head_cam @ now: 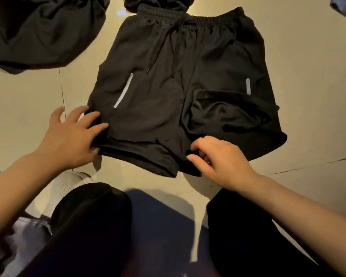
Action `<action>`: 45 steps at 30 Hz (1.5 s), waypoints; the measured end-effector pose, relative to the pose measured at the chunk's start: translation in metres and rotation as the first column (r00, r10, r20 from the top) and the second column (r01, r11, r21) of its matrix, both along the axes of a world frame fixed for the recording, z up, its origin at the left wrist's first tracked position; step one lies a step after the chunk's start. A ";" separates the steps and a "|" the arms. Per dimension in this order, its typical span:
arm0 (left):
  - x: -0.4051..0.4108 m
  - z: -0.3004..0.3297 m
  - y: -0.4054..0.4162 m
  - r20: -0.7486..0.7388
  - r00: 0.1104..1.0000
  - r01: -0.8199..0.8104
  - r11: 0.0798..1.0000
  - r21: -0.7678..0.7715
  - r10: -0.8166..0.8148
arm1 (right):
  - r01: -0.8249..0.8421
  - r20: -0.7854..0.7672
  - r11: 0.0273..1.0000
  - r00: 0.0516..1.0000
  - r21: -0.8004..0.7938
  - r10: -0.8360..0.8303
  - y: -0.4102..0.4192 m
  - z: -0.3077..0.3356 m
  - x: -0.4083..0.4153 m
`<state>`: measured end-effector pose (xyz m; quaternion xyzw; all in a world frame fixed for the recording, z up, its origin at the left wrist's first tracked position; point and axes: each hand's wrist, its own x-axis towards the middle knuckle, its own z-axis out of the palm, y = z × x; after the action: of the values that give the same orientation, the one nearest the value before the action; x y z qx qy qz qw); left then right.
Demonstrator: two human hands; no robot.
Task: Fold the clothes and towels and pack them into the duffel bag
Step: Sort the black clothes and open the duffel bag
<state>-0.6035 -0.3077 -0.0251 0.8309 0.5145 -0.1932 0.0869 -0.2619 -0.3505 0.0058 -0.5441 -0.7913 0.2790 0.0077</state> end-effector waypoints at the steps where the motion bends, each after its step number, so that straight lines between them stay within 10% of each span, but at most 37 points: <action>1: 0.010 0.007 -0.001 0.037 0.999 0.006 1.000 -0.014 -0.006 | 0.083 -0.030 0.996 0.996 -0.019 -0.084 0.003 0.001 0.006; 6: 0.099 0.030 -0.010 0.564 0.795 0.239 0.970 0.048 -0.224 | 0.510 -0.091 0.858 0.853 -0.068 -0.514 0.020 0.005 0.051; 10: 0.155 0.027 0.001 0.656 0.705 0.253 0.960 0.121 -0.269 | 0.480 -0.001 0.819 0.863 -0.315 -0.505 0.021 0.001 0.059; 15: 0.160 0.021 0.008 0.647 0.731 0.181 0.976 0.121 -0.216 | 0.420 -0.214 0.817 0.823 -0.396 -0.527 0.008 -0.014 0.022; 21: 0.149 0.008 -0.007 0.563 0.738 0.360 0.923 0.136 -0.371 | -0.111 -0.046 0.917 0.994 -0.384 0.101 -0.021 -0.018 0.004; 26: 0.141 -0.009 -0.019 0.336 0.803 0.497 0.864 0.078 -0.492 | 0.236 -0.084 0.912 0.957 -0.335 -0.278 -0.011 -0.009 0.040; 32: 0.137 -0.008 -0.024 0.378 0.822 0.410 0.903 0.127 -0.426 | 0.710 0.096 0.704 0.704 -0.039 -0.704 0.034 -0.009 0.113; 38: 0.126 0.004 -0.007 0.393 0.802 0.367 0.890 0.269 -0.450 | 0.839 -0.012 0.446 0.466 -0.312 -0.885 0.077 -0.017 0.139; 45: 0.112 0.005 -0.002 0.483 0.871 0.084 0.996 0.034 -0.090 | 0.719 -0.096 0.530 0.551 -0.449 -0.829 0.064 -0.004 0.125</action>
<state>-0.4919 -0.3093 -0.0202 0.8756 0.4397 0.0198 0.1991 -0.1371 -0.2870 0.0022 -0.7837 -0.3856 0.4627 0.1519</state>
